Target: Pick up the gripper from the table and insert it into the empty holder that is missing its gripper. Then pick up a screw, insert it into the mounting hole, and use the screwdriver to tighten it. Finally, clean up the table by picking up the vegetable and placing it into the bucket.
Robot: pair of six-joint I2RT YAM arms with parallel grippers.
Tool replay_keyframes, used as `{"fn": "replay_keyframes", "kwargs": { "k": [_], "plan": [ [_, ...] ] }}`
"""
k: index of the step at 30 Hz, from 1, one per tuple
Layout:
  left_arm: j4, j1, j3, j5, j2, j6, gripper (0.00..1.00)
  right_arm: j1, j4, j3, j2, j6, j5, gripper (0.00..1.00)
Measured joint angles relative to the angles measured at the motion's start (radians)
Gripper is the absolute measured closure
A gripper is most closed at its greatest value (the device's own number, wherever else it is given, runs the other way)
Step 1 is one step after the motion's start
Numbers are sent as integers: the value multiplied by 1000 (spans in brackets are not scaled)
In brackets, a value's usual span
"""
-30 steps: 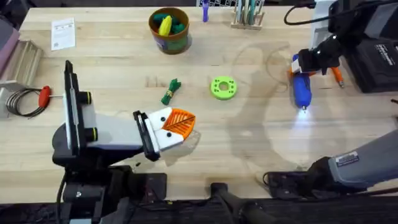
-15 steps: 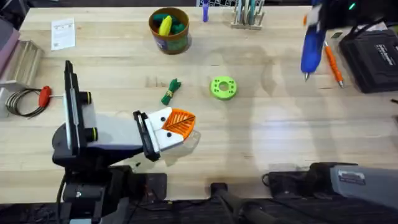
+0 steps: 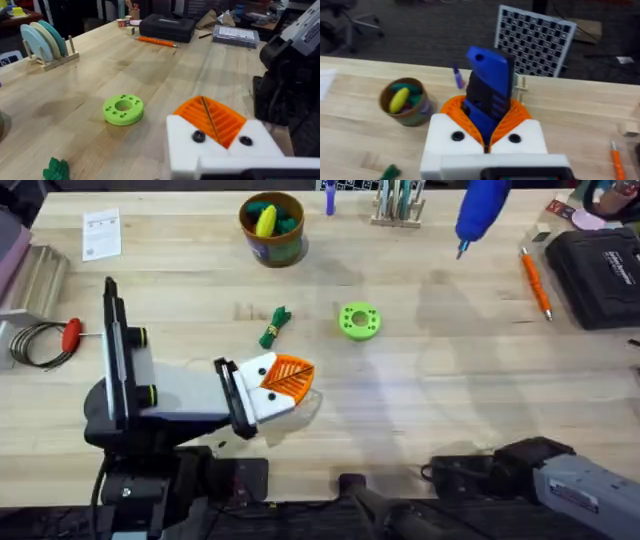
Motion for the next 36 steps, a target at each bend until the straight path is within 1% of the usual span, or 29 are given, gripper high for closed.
{"fn": "replay_keyframes", "kwargs": {
  "k": [4, 7, 9, 12, 14, 15, 17, 20, 24, 27, 31, 36],
  "plan": [
    [0, 0, 0, 0, 0, 0, 985, 55, 21, -1, -55, 55, -1, 979],
    [0, 0, 0, 0, 0, 0, 985, 82, 115, -32, -89, 91, -11, 979],
    [0, 0, 0, 0, 0, 0, 985, 90, 212, -90, -117, 110, -46, 979],
    [0, 0, 0, 0, 0, 0, 985, 91, 412, -221, -145, 150, -125, 980],
    [0, 0, 0, 0, 0, 0, 985, 91, 579, -324, -146, 185, -195, 980],
    [0, 0, 0, 0, 0, 0, 985, 91, 634, -360, -142, 199, -225, 980],
    [0, 0, 0, 1, 0, 0, 985, 91, 769, -437, -124, 231, -312, 980],
    [0, 0, 0, 1, 0, 0, 985, 91, 885, -492, -80, 271, -447, 980],
    [0, 0, 0, 1, 0, 0, 985, 102, 1029, -500, 3, 298, -623, 980],
    [0, 0, 0, 1, 0, 0, 985, 136, 1172, -500, 72, 307, -736, 980],
    [0, 0, 0, 0, 0, 0, 985, 198, 1300, -500, 143, 316, -823, 980],
    [0, 0, 0, 1, 0, 0, 985, 286, 1459, -500, 222, 323, -866, 980]
  ]
}}
